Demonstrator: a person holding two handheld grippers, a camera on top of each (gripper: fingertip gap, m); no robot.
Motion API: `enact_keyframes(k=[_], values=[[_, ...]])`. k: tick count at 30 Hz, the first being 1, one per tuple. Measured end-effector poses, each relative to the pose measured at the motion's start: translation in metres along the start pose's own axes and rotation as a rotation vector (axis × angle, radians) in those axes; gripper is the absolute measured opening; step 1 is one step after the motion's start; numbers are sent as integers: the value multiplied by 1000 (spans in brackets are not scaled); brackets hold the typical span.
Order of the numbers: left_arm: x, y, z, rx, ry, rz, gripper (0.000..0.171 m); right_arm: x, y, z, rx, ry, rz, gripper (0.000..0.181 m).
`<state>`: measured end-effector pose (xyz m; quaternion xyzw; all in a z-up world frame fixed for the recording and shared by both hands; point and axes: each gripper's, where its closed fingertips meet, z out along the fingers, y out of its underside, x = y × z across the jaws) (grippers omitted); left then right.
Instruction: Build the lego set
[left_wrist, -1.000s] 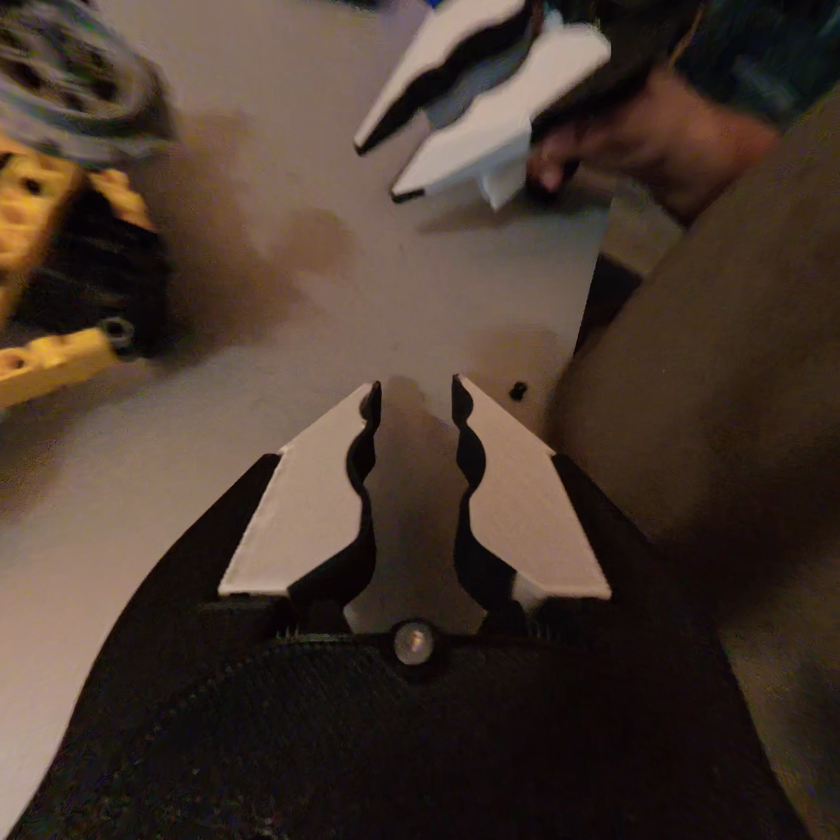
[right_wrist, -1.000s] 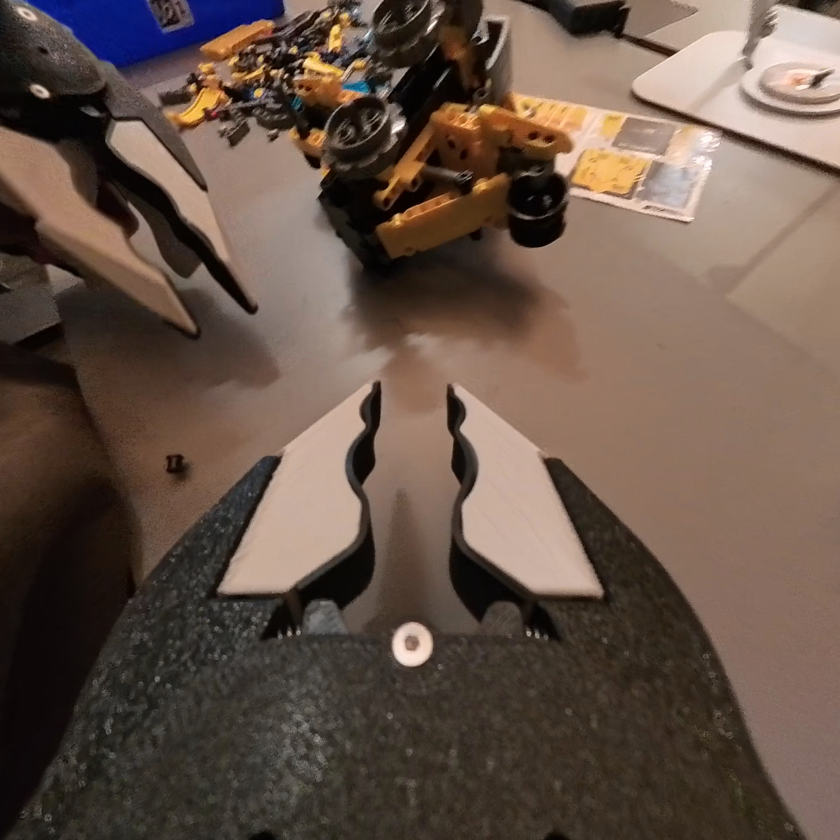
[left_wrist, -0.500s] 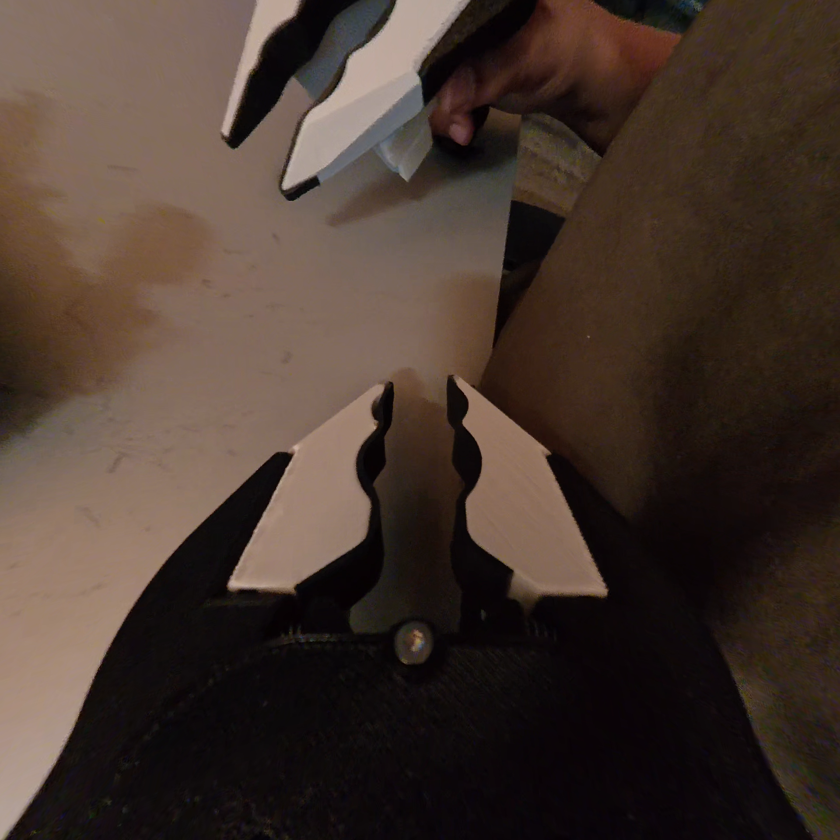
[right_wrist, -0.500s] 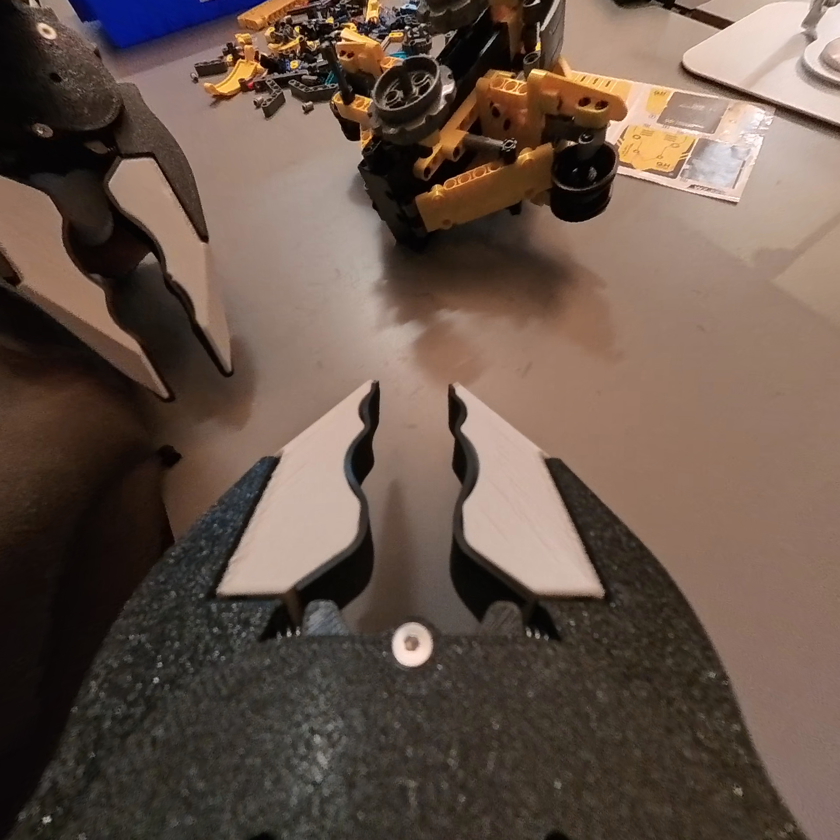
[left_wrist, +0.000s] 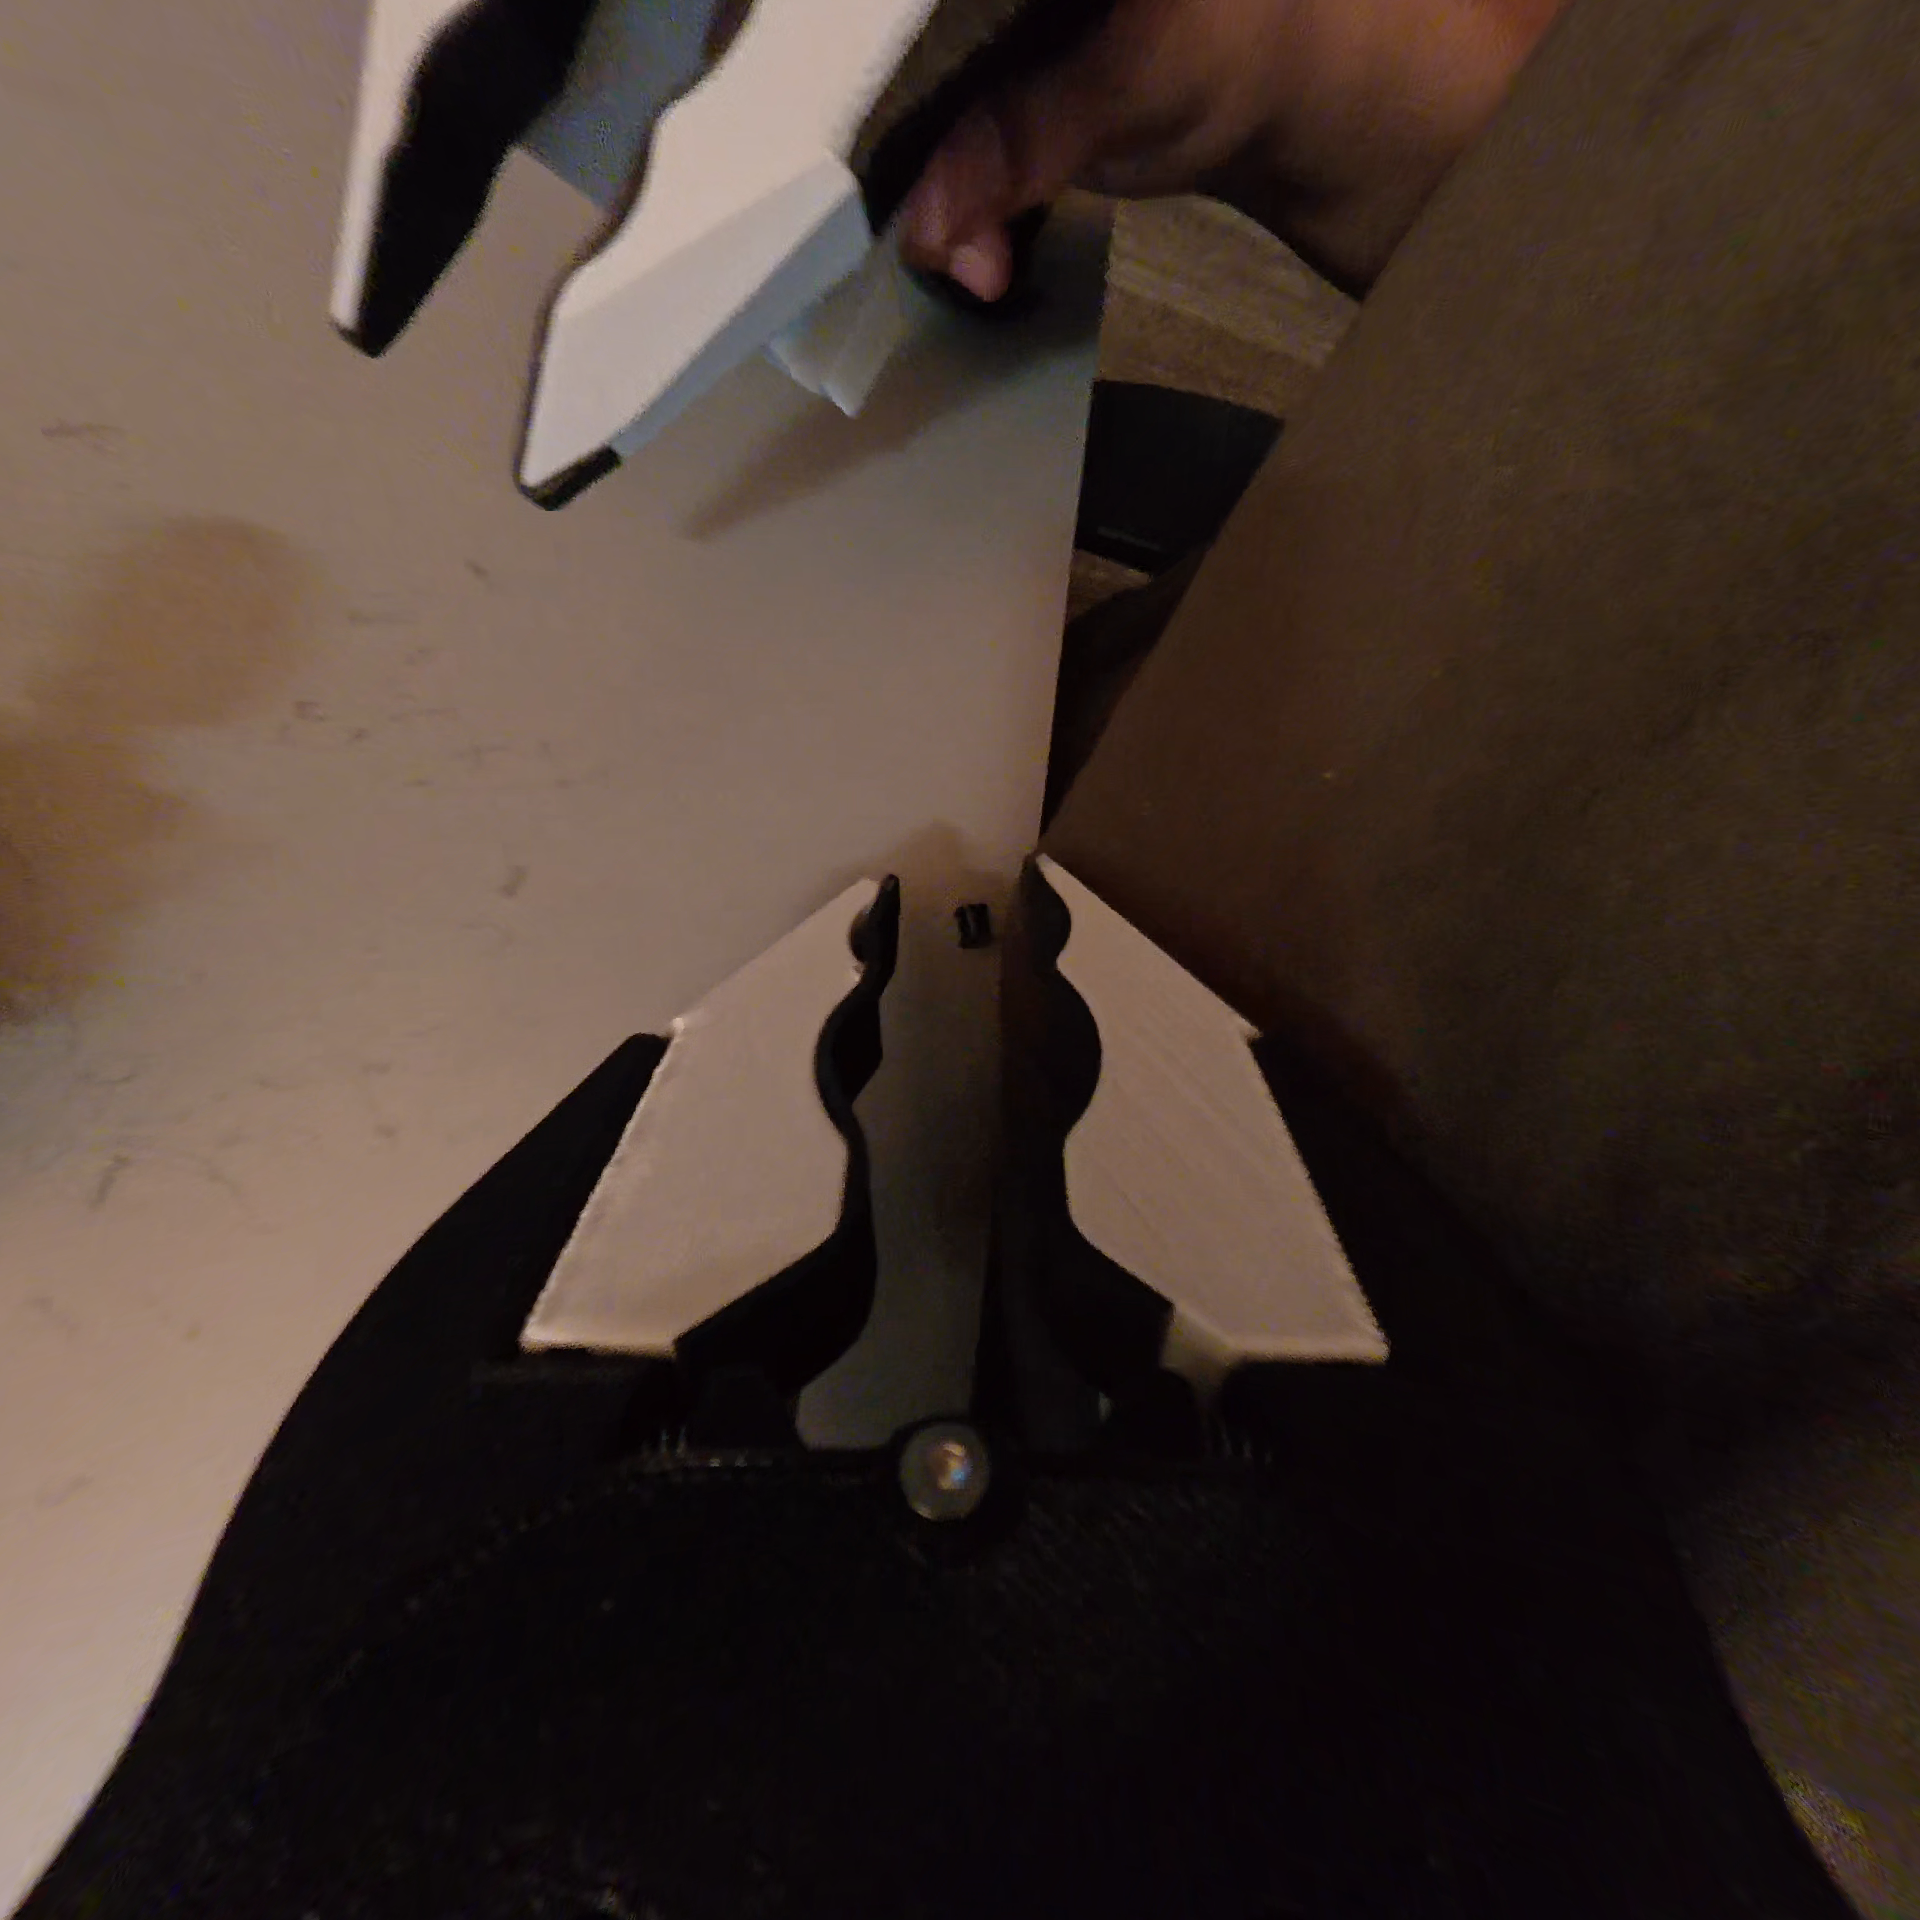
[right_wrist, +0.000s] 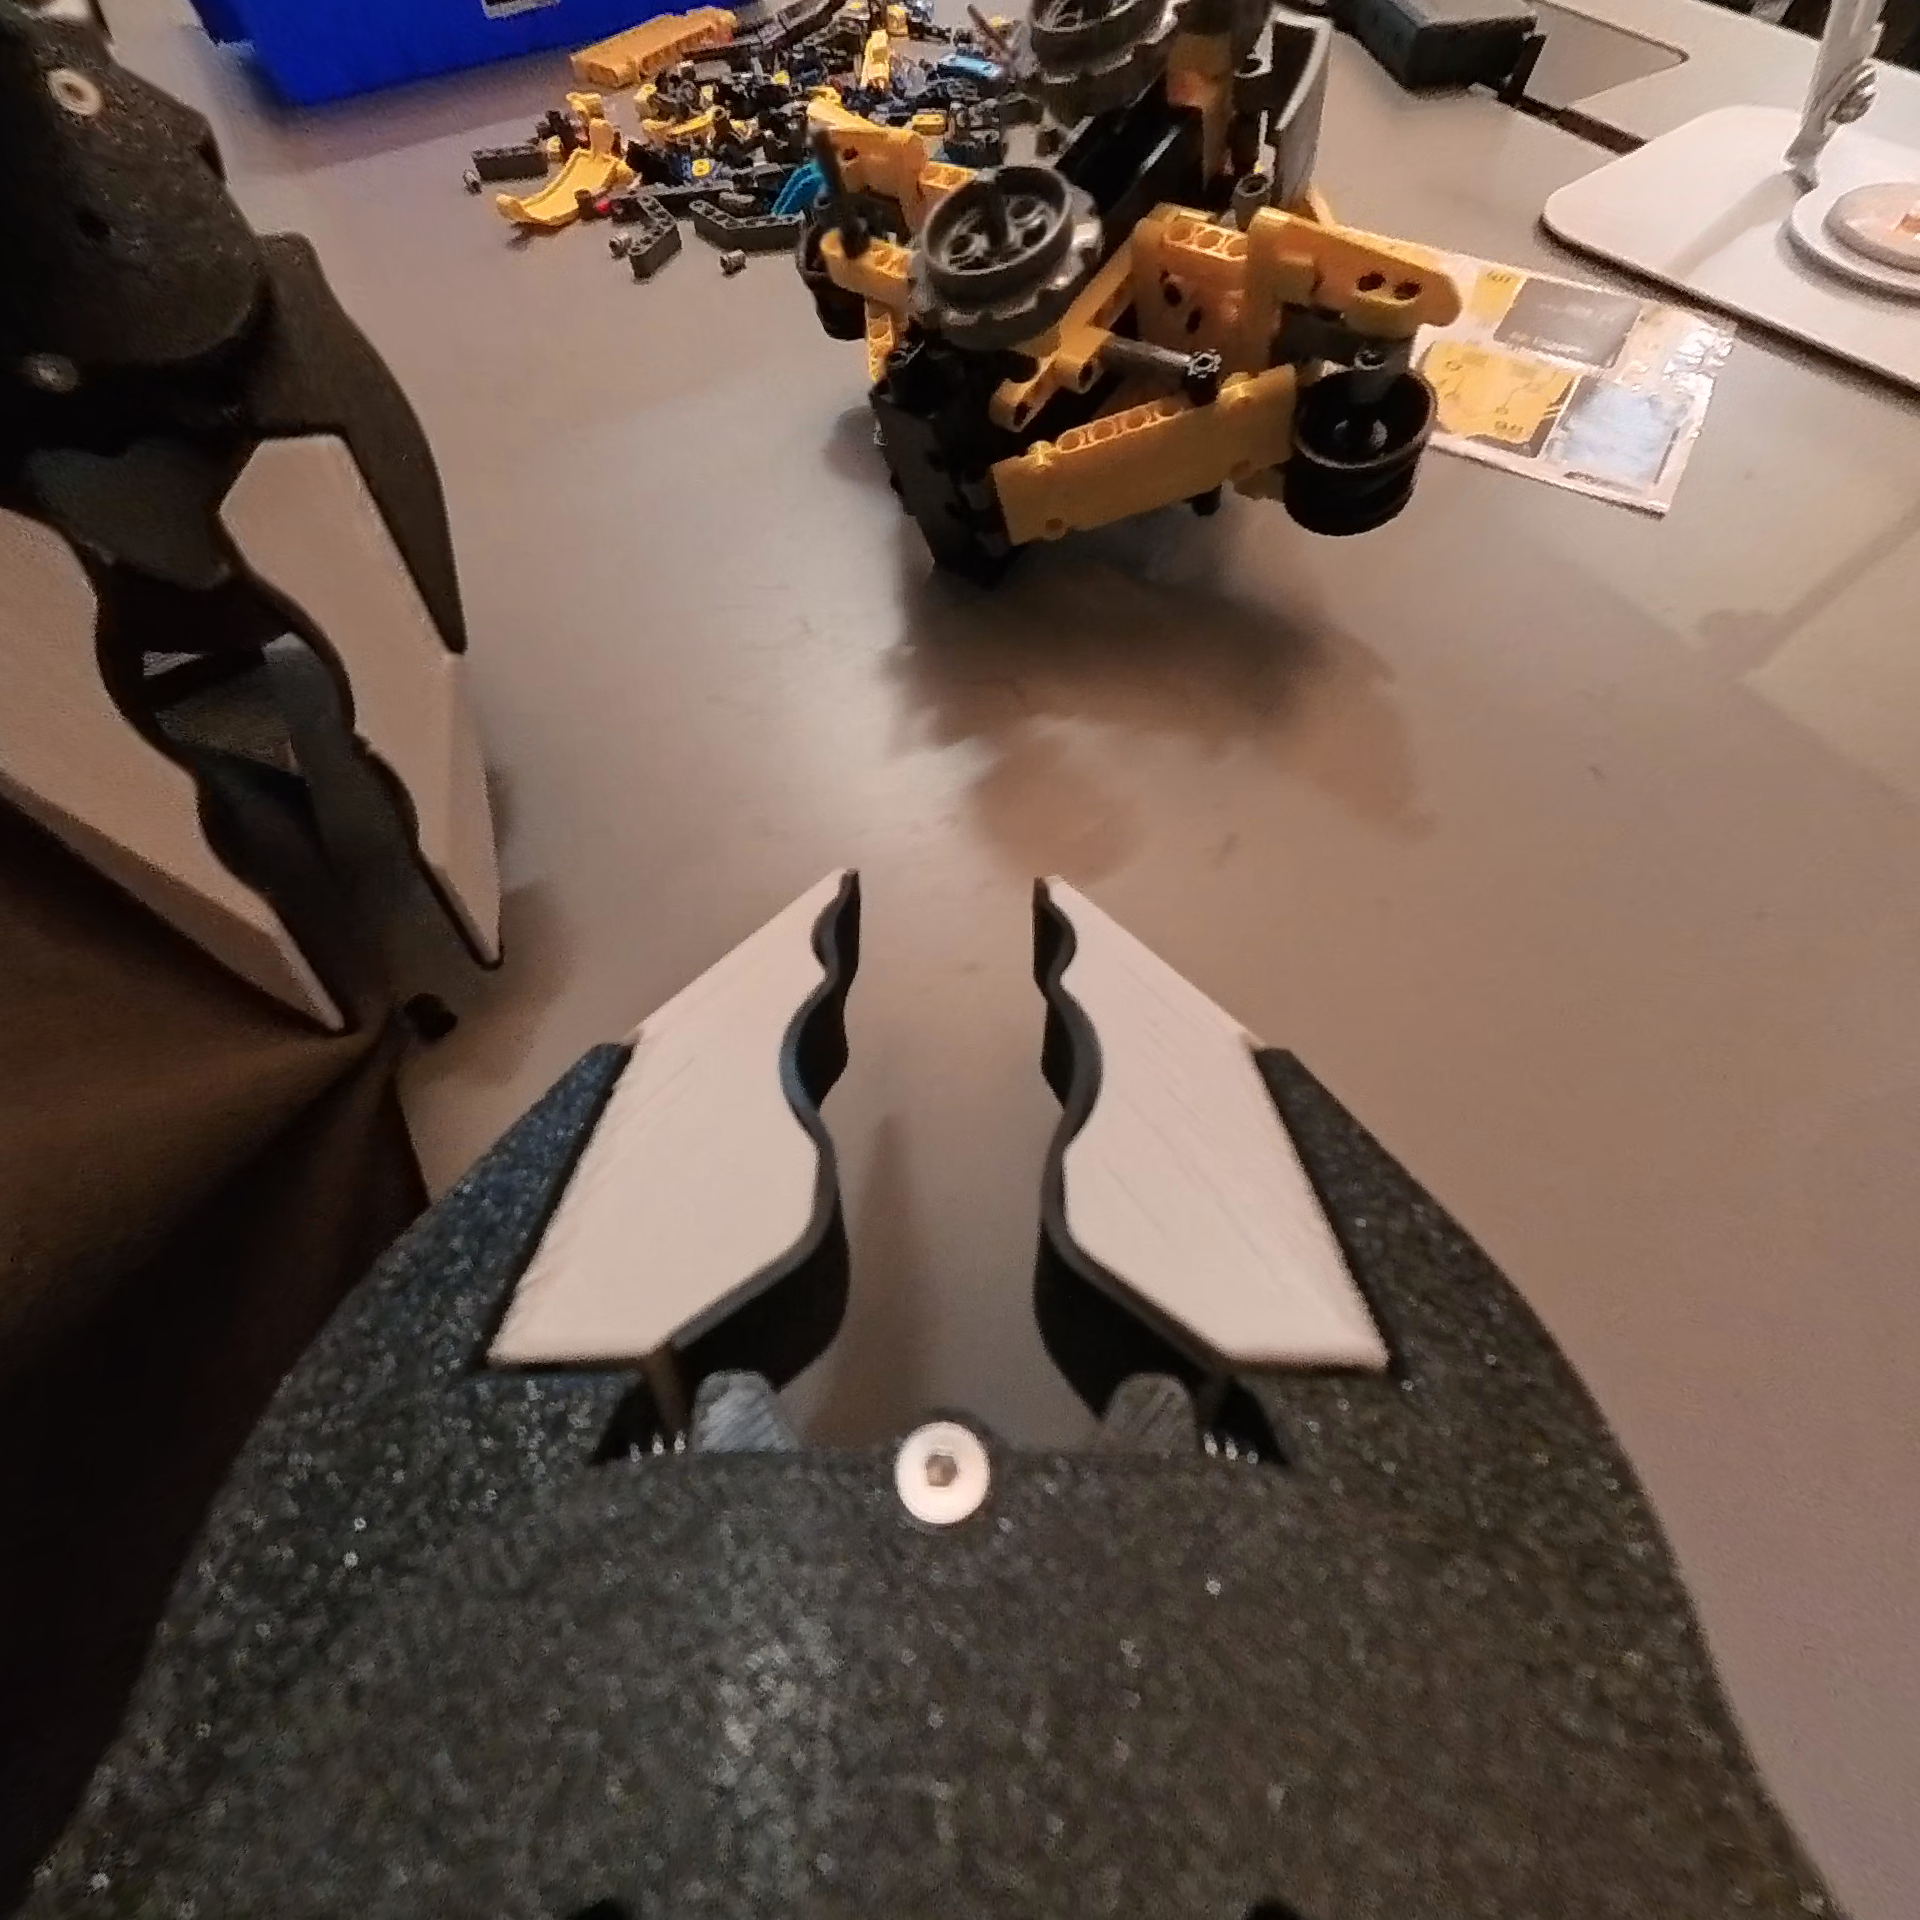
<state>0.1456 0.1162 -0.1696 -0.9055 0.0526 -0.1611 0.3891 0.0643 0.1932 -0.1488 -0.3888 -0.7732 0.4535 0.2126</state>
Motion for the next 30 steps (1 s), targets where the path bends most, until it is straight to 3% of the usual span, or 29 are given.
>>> enact_keyframes(k=[10, 13, 15, 18, 20, 24, 27, 30], values=[[0, 11, 7, -73, -119, 36, 16, -10, -2, -11, 45, 24, -43, 33], [-4, 13, 7, -87, -173, 73, 3, -11, -2, -14, 56, 37, -57, 33], [-6, 9, 5, -66, -184, 78, 4, -12, -3, -14, 63, 45, -66, 33], [-16, -7, -6, 47, -228, 79, 4, -11, -4, -14, 68, 45, -59, 33], [-28, -29, -21, 195, -286, 75, 4, -10, -11, -12, 96, 25, -26, 33], [-30, -71, -57, 508, -280, 122, 3, -28, -38, -9, 184, -215, 226, 25], [-38, -77, -65, 535, -333, 190, 3, -36, -60, -10, 227, -429, 453, 24], [-45, -75, -63, 505, -359, 222, 4, -34, -60, -3, 161, -463, 488, 21]])
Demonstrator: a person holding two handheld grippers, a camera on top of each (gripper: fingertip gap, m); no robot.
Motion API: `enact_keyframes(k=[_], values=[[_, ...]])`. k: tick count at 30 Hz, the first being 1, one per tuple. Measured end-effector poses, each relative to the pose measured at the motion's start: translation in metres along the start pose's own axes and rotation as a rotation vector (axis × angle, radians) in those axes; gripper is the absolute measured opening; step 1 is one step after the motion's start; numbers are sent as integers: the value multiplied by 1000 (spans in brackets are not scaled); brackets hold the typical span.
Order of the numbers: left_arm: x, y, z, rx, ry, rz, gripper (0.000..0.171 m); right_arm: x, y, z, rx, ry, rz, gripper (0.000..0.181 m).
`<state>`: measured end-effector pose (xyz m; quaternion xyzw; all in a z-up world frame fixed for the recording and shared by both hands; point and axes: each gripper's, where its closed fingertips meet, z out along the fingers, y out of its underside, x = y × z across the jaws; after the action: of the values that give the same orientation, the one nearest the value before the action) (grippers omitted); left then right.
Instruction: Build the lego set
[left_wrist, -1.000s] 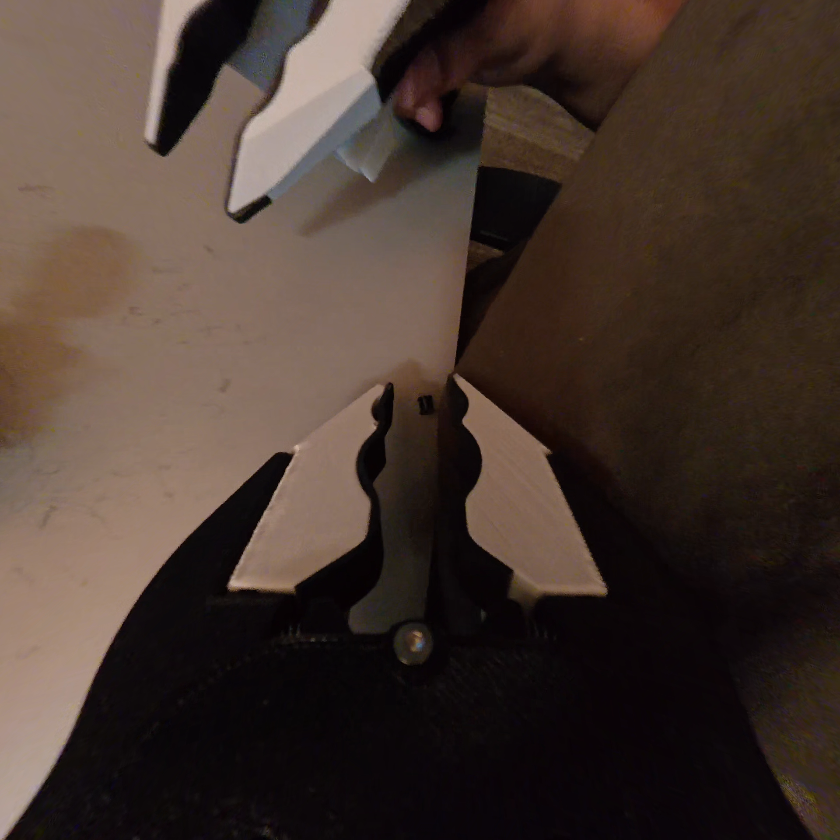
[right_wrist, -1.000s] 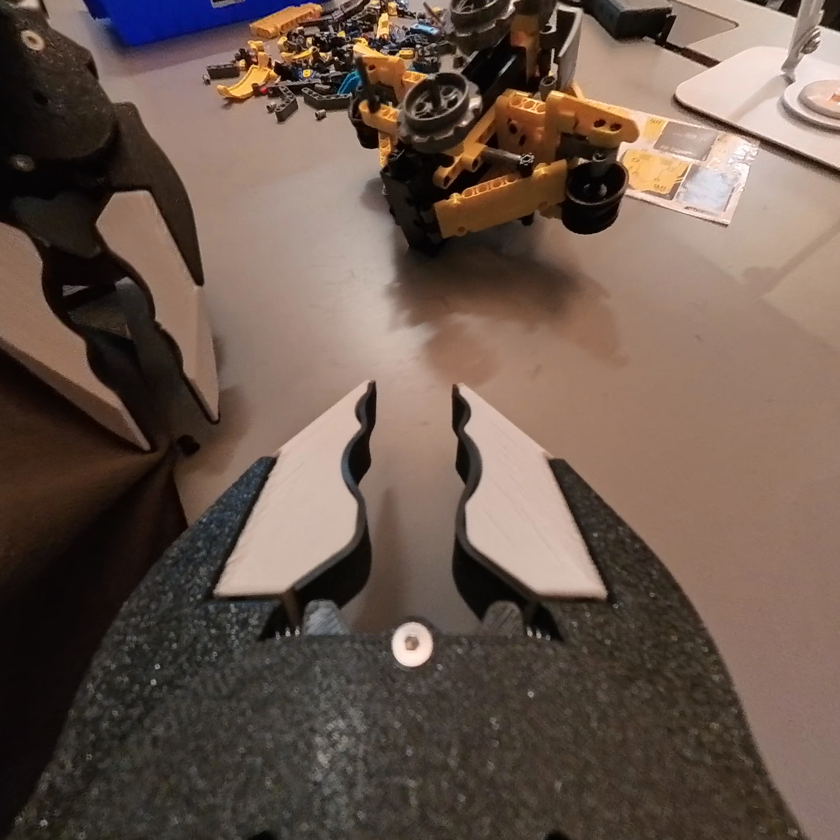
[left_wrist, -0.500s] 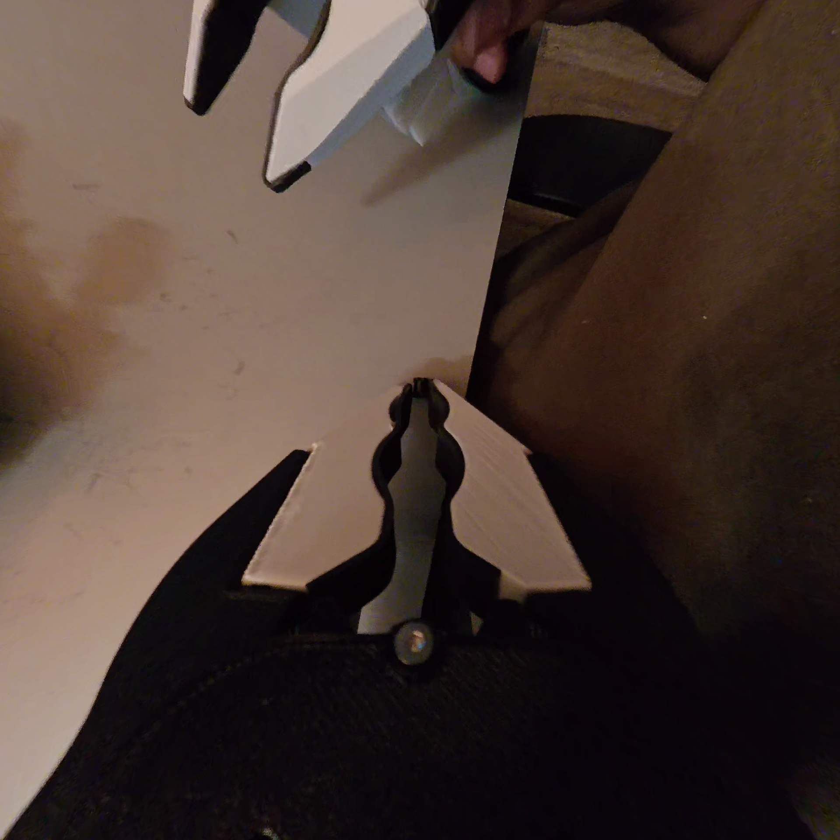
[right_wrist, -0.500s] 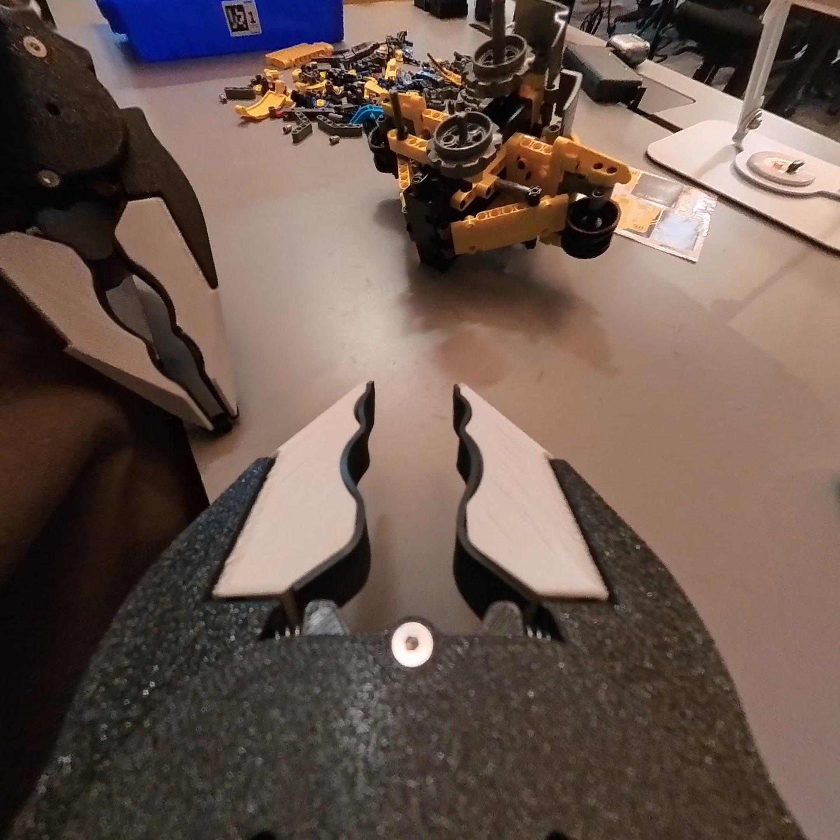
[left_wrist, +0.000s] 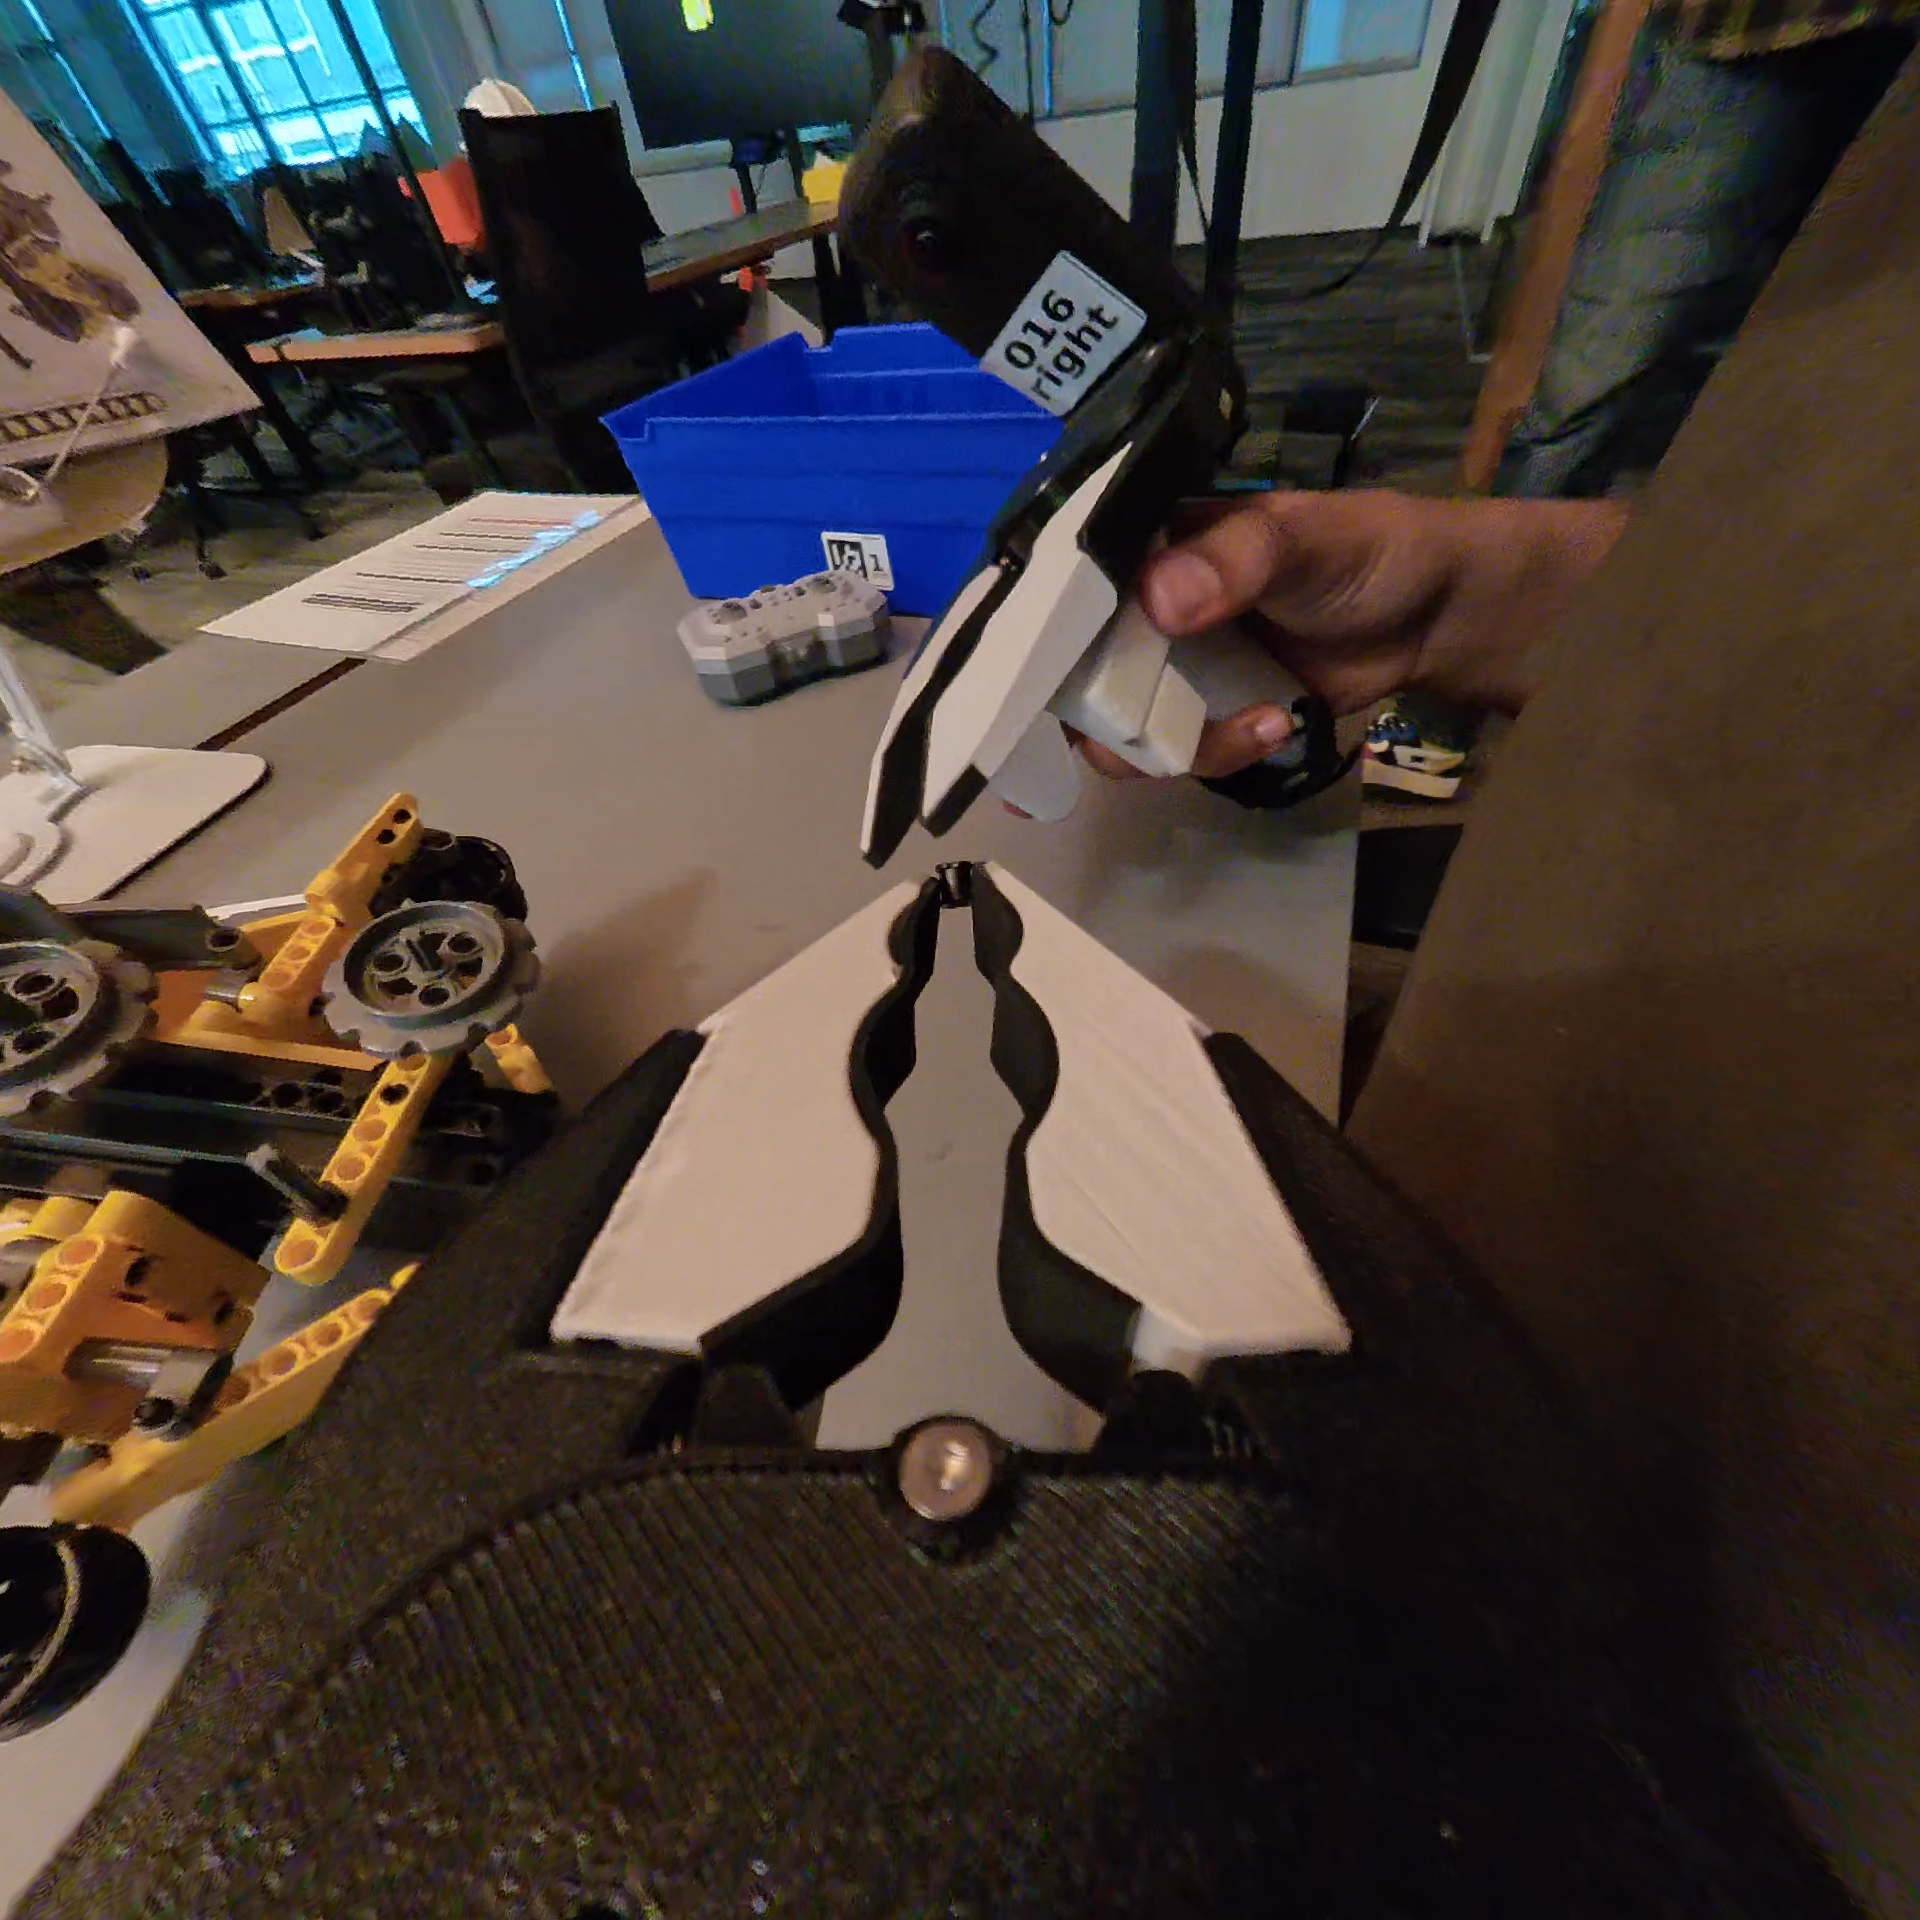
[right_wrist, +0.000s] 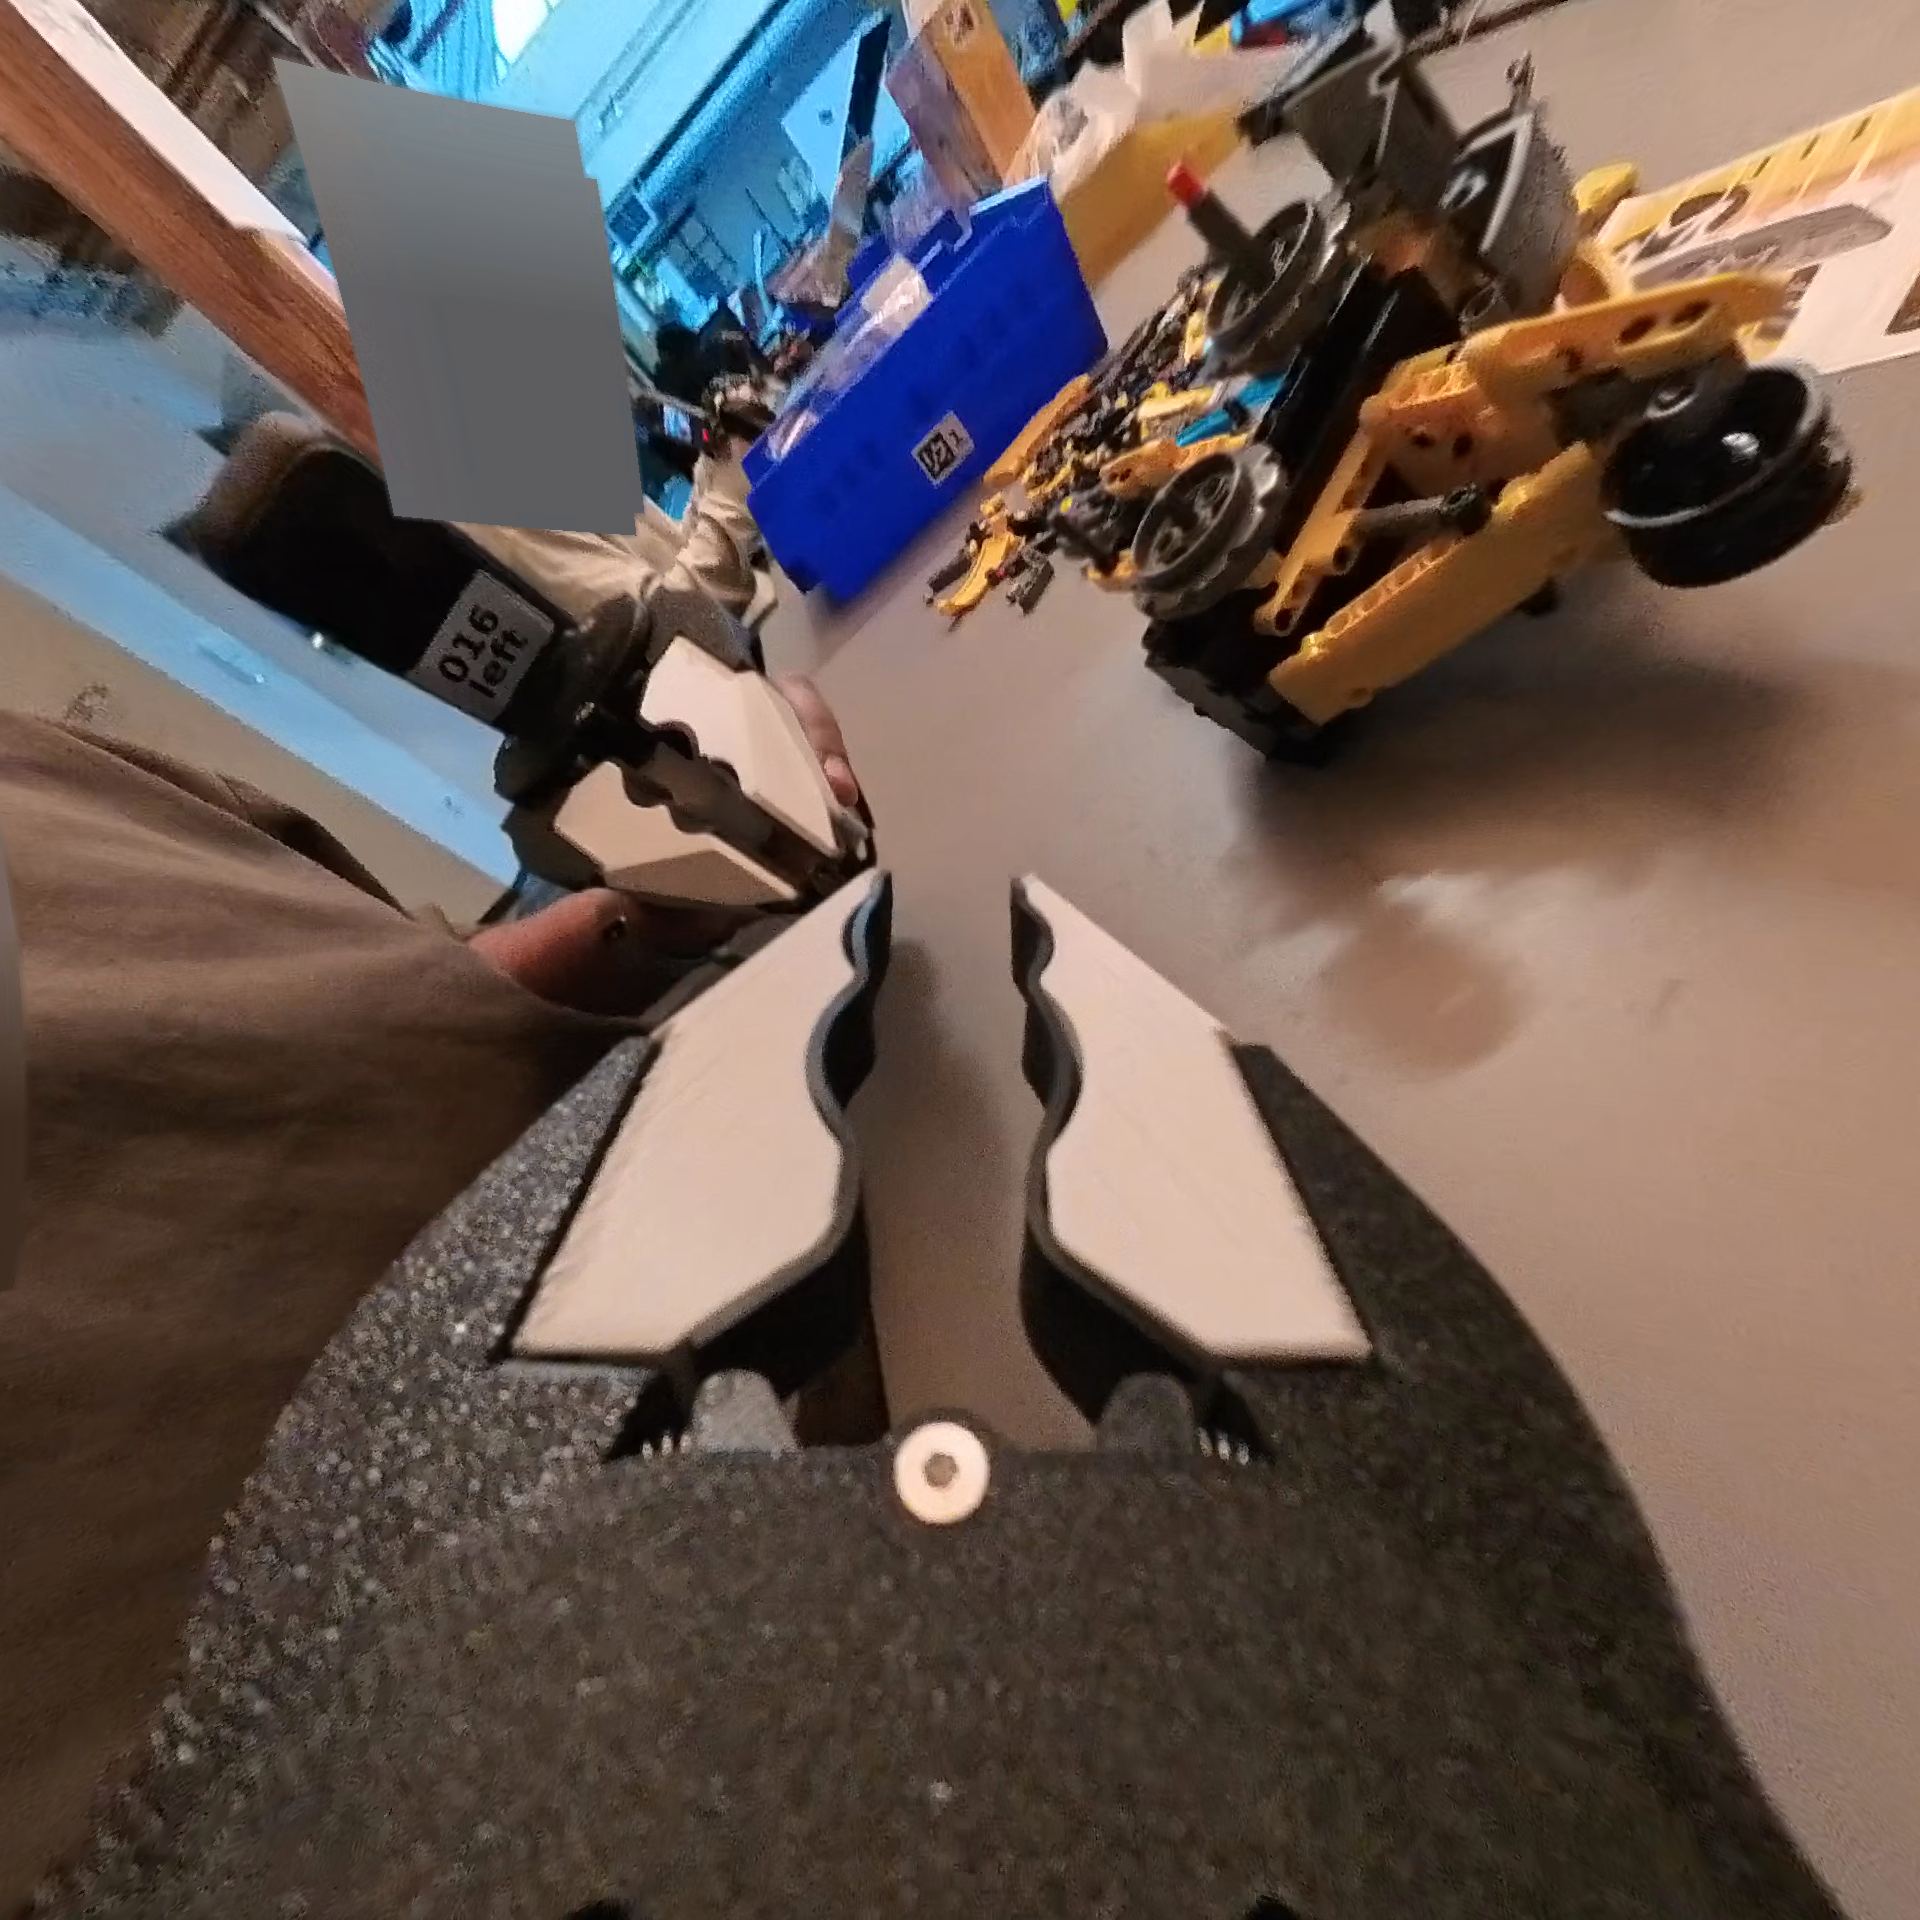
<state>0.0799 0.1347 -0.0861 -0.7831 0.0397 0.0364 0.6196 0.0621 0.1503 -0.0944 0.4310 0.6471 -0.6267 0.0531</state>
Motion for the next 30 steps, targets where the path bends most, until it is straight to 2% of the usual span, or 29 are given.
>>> enact_keyframes(k=[6, 16, 21, 23, 26, 30], values=[[-8, 3, 5, -19, -23, 72, 4, -11, -1, 9, -62, -155, 143, 20], [-8, 12, 12, -77, -53, 209, 4, -9, 8, 16, -145, -227, 219, 11], [-12, 15, 14, -86, -67, 199, 5, -3, 8, 18, -165, -177, 175, 6], [-19, 18, 14, -102, -96, 180, 13, 4, 8, 17, -175, -128, 134, 6], [-31, 28, 12, -148, -141, 124, 21, 32, 10, 9, -223, 38, 29, 6], [-44, 40, 5, -165, -200, 23, 22, 80, 7, -5, -310, 288, -159, 6]])
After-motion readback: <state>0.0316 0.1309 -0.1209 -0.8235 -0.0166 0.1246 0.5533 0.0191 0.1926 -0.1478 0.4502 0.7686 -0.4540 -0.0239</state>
